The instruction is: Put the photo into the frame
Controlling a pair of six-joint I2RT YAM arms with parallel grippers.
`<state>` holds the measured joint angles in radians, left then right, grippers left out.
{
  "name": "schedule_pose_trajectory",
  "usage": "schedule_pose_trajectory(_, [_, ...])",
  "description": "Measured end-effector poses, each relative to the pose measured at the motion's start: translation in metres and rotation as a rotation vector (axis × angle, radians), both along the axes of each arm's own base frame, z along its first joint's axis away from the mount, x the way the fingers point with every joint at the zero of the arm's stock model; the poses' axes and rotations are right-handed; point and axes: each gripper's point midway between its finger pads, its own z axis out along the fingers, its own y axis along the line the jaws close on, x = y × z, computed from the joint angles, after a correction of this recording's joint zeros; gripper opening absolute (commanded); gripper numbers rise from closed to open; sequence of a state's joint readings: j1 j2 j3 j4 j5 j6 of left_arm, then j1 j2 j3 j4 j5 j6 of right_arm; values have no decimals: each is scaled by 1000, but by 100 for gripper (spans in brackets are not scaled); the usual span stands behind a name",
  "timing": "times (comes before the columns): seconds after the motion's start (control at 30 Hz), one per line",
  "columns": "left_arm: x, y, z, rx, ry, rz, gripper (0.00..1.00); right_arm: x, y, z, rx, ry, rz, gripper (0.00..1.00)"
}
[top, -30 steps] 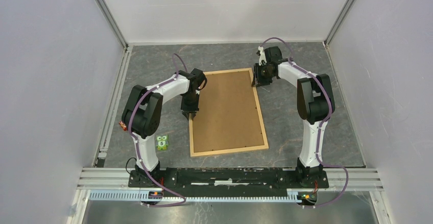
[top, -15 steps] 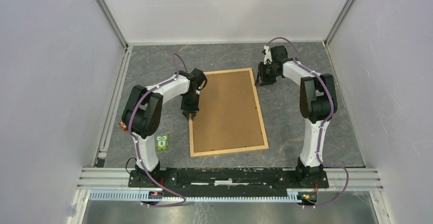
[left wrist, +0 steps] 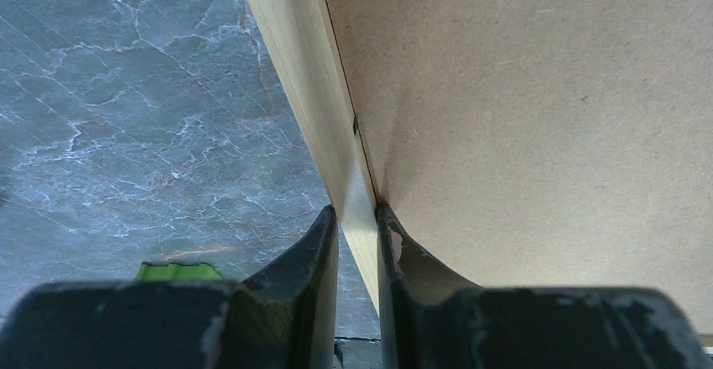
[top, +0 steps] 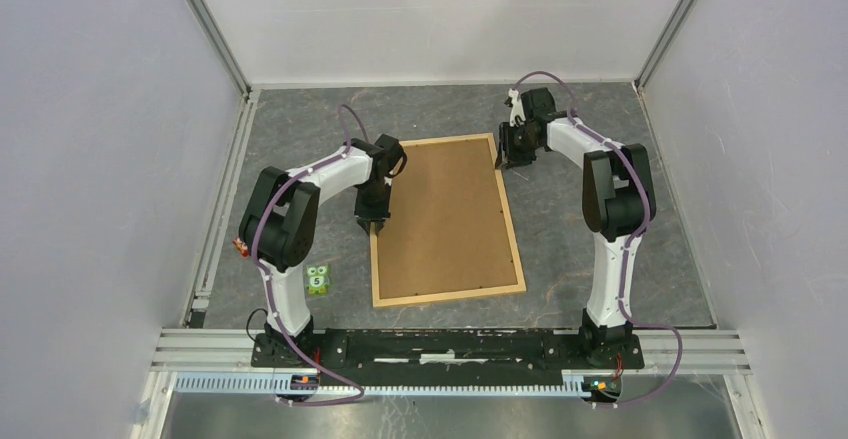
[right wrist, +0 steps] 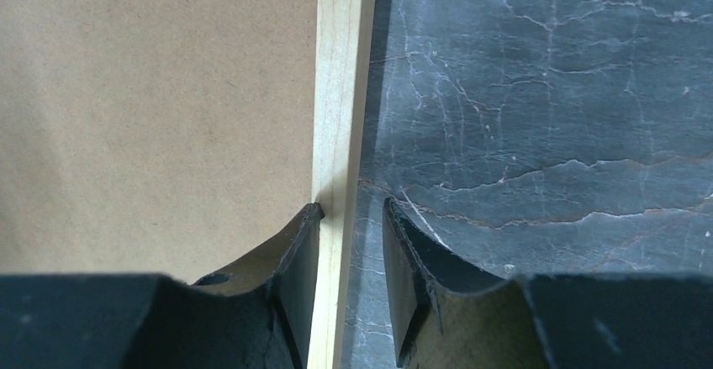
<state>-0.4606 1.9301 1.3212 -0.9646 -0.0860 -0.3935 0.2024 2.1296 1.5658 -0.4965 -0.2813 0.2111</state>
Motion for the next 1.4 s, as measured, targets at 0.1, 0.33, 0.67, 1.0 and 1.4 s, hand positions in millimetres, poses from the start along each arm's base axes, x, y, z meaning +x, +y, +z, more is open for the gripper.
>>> schedule_pose_trajectory(0.1, [0,0,0,2,-2,-2,2,1,-1,-1,-23,0,-4,36])
schedule_pose_trajectory(0.33, [0,0,0,3,-1,-2,2,1,-2,0,-61,0,-6,37])
schedule_pose_trajectory(0.67, [0,0,0,3,-1,-3,2,1,-1,0,-94,-4,3,37])
schedule_pose_trajectory(1.0, [0,0,0,10,-5,-8,2,1,-1,0,-117,-10,16,38])
schedule_pose_trajectory(1.4, [0,0,0,12,-6,-9,2,1,-1,1,-174,-21,19,39])
